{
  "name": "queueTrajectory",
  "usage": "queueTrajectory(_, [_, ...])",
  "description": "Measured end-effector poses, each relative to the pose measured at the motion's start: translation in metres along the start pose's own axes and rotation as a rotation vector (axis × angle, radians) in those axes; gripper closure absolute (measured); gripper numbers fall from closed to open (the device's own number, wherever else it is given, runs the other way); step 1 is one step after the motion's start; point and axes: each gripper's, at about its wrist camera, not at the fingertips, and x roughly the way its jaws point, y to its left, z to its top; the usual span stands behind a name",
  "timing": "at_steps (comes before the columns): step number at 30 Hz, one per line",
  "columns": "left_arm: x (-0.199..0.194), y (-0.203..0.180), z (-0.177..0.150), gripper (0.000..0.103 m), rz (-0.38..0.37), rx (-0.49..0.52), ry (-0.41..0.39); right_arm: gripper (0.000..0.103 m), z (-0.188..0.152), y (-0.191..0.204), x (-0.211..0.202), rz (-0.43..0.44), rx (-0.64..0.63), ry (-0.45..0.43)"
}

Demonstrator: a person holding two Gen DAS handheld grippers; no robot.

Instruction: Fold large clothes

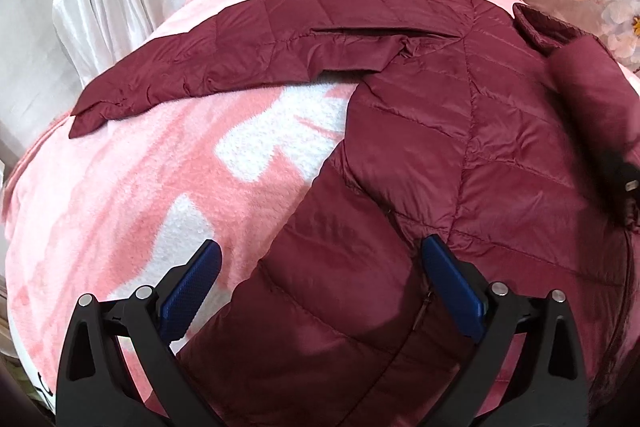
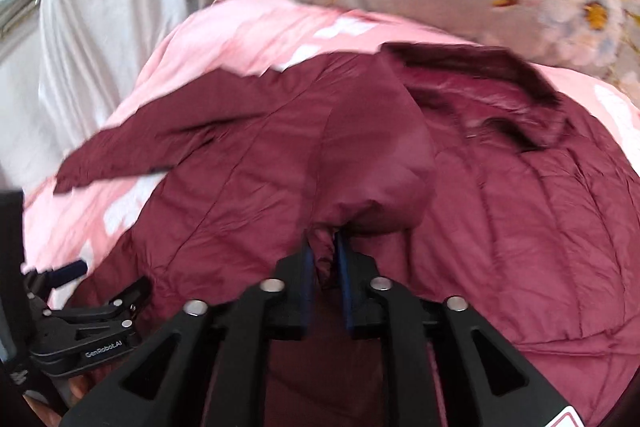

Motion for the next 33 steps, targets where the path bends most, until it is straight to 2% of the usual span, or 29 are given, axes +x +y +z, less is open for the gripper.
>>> queueTrajectory(1, [-0.001, 0.001, 0.001, 0.005, -0.008, 0.000, 0.002, 0.071, -0.002, 0.008, 0.001, -0.006, -0.021, 0.000])
queueTrajectory(2, [-0.002, 0.003, 0.003, 0.005, -0.029, -0.003, 0.008, 0.058, -0.004, 0.015, -0.002, -0.009, -0.043, -0.014])
queueTrajectory(3, [-0.006, 0.005, 0.005, 0.005, -0.061, -0.010, 0.009, 0.050, -0.005, 0.018, -0.008, -0.014, -0.059, -0.031])
queueTrajectory(6, [-0.027, 0.007, 0.016, 0.005, -0.149, -0.027, -0.036, 0.046, -0.014, 0.019, -0.042, -0.032, -0.072, -0.132])
queueTrajectory(9, [-0.043, -0.007, 0.027, 0.005, -0.244, 0.002, -0.068, 0.043, -0.030, -0.021, -0.077, -0.045, 0.085, -0.181])
queueTrajectory(12, [-0.043, -0.033, 0.038, 0.005, -0.363, 0.029, -0.048, 0.043, -0.050, -0.075, -0.094, -0.105, 0.253, -0.178])
queueTrajectory(15, [-0.018, -0.063, 0.046, 0.005, -0.444, 0.033, 0.037, 0.042, -0.077, -0.145, -0.108, -0.162, 0.476, -0.163])
queueTrajectory(19, [0.014, -0.082, 0.047, 0.006, -0.528, -0.043, 0.151, 0.042, -0.098, -0.210, -0.117, -0.141, 0.679, -0.189])
queueTrajectory(20, [0.016, -0.084, 0.046, 0.009, -0.531, -0.063, 0.158, 0.042, -0.100, -0.222, -0.116, -0.131, 0.717, -0.192])
queueTrajectory(22, [0.017, -0.089, 0.047, 0.025, -0.514, -0.071, 0.143, 0.041, -0.102, -0.247, -0.108, -0.099, 0.799, -0.200])
queueTrajectory(23, [0.016, -0.093, 0.050, 0.050, -0.513, -0.054, 0.137, 0.041, -0.101, -0.257, -0.103, -0.088, 0.827, -0.204])
queueTrajectory(24, [0.015, -0.097, 0.052, 0.066, -0.505, -0.044, 0.138, 0.041, -0.100, -0.265, -0.100, -0.077, 0.851, -0.211])
queueTrajectory(25, [0.015, -0.100, 0.056, 0.072, -0.494, -0.035, 0.135, 0.042, -0.097, -0.274, -0.094, -0.070, 0.878, -0.225])
queueTrajectory(26, [0.014, -0.101, 0.060, 0.082, -0.491, -0.028, 0.125, 0.050, -0.092, -0.278, -0.089, -0.065, 0.888, -0.234])
queueTrajectory(27, [0.011, -0.101, 0.064, 0.093, -0.482, -0.013, 0.112, 0.077, -0.088, -0.284, -0.086, -0.068, 0.883, -0.242])
queueTrajectory(28, [0.008, -0.100, 0.067, 0.094, -0.472, -0.006, 0.094, 0.093, -0.083, -0.286, -0.083, -0.072, 0.876, -0.231])
queueTrajectory(29, [0.002, -0.098, 0.072, 0.094, -0.457, 0.005, 0.064, 0.101, -0.077, -0.287, -0.084, -0.065, 0.867, -0.243])
queueTrajectory(31, [-0.011, -0.095, 0.080, 0.095, -0.419, 0.031, -0.011, 0.101, -0.063, -0.272, -0.100, -0.067, 0.782, -0.326])
queueTrajectory(33, [-0.017, -0.094, 0.083, 0.095, -0.354, 0.065, -0.073, 0.101, -0.050, -0.251, -0.108, -0.128, 0.653, -0.347])
